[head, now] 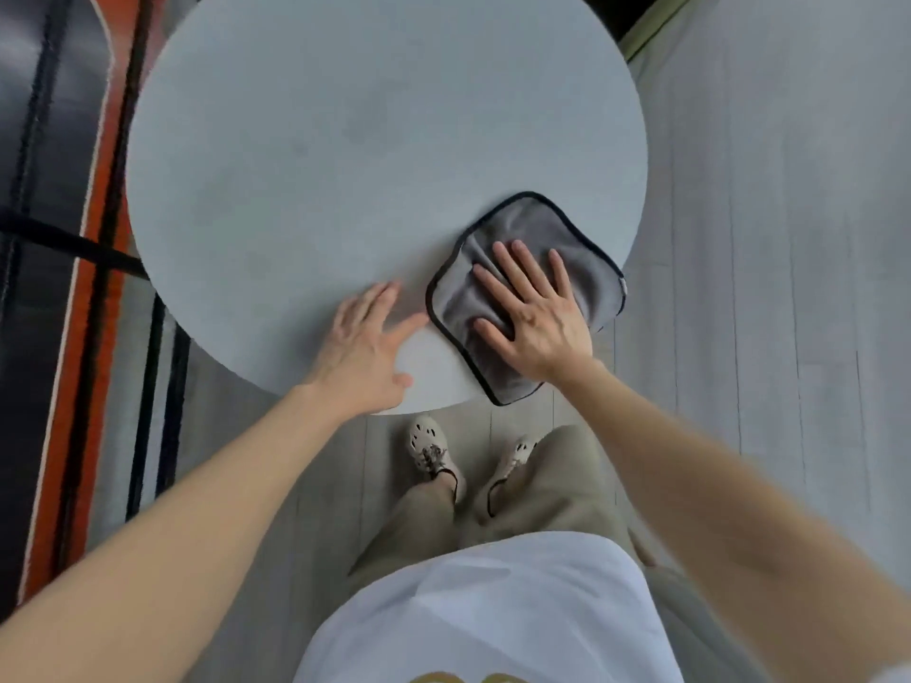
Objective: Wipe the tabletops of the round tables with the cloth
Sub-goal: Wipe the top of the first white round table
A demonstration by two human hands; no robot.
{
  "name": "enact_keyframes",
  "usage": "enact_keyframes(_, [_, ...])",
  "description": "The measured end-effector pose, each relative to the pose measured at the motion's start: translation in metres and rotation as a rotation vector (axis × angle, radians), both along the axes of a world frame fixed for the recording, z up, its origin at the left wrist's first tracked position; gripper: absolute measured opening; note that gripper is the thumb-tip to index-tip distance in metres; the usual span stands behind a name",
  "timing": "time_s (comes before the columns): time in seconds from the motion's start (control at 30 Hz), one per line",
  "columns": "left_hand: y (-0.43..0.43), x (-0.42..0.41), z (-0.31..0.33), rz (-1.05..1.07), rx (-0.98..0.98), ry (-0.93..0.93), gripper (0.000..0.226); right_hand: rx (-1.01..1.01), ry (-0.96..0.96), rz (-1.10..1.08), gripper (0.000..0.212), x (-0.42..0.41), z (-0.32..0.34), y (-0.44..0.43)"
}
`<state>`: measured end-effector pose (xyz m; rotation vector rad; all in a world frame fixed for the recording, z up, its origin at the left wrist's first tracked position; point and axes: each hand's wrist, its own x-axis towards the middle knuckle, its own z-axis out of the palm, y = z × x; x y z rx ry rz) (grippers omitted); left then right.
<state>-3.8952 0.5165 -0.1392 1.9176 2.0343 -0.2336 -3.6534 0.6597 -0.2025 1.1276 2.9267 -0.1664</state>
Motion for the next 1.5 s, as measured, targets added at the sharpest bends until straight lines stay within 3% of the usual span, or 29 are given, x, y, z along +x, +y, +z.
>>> enact_keyframes(0.2, [0.004, -0.002, -0.005, -0.053, 0.052, -0.014, 0.094, 0.005, 0.165, -0.576, 0.082, -0.009, -0.015, -0.042])
enact_keyframes(0.33, [0.009, -0.003, -0.006, -0.068, 0.010, 0.010, 0.094, -0.027, 0.396, -0.876, 0.079, -0.022, -0.024, -0.067])
enact_keyframes(0.47, [0.012, -0.003, -0.010, -0.088, 0.043, 0.017, 0.092, -0.010, 0.610, -0.993, 0.072, -0.038, -0.028, -0.083])
enact_keyframes(0.67, [0.013, -0.005, -0.020, -0.112, 0.086, 0.010, 0.085, -0.141, 1.008, -1.184, 0.069, -0.073, -0.032, -0.118])
enact_keyframes(0.8, [0.016, -0.009, -0.025, -0.146, 0.129, -0.002, 0.078, -0.096, 1.131, -1.246, 0.065, -0.098, -0.032, -0.146])
enact_keyframes(0.97, [0.028, -0.020, -0.024, -0.284, 0.179, -0.030, 0.072, -0.001, 1.103, -1.287, 0.064, -0.122, -0.036, -0.173])
enact_keyframes(1.07, [0.025, -0.050, -0.025, -0.413, 0.175, -0.160, 0.059, 0.052, 1.025, -1.247, 0.064, -0.152, -0.038, -0.196])
enact_keyframes(1.17, [-0.005, -0.111, -0.035, -0.514, 0.346, -0.314, 0.052, 0.161, 0.875, -1.207, 0.063, -0.185, -0.045, -0.221])
enact_keyframes(1.27, [-0.047, -0.191, -0.049, -0.438, 0.547, -0.381, 0.046, 0.267, 0.665, -1.133, 0.063, -0.215, -0.048, -0.251])
enact_keyframes(1.33, [-0.065, -0.243, -0.059, -0.379, 0.610, -0.373, 0.049, 0.341, 0.513, -0.958, 0.059, -0.236, -0.052, -0.270])
enact_keyframes(1.4, [-0.074, -0.288, -0.071, -0.313, 0.580, -0.370, 0.055, 0.383, 0.390, -0.790, 0.057, -0.255, -0.056, -0.284])
enact_keyframes(1.5, [-0.079, -0.328, -0.091, -0.310, 0.451, -0.310, 0.070, 0.404, 0.279, -0.739, 0.057, -0.273, -0.052, -0.288])
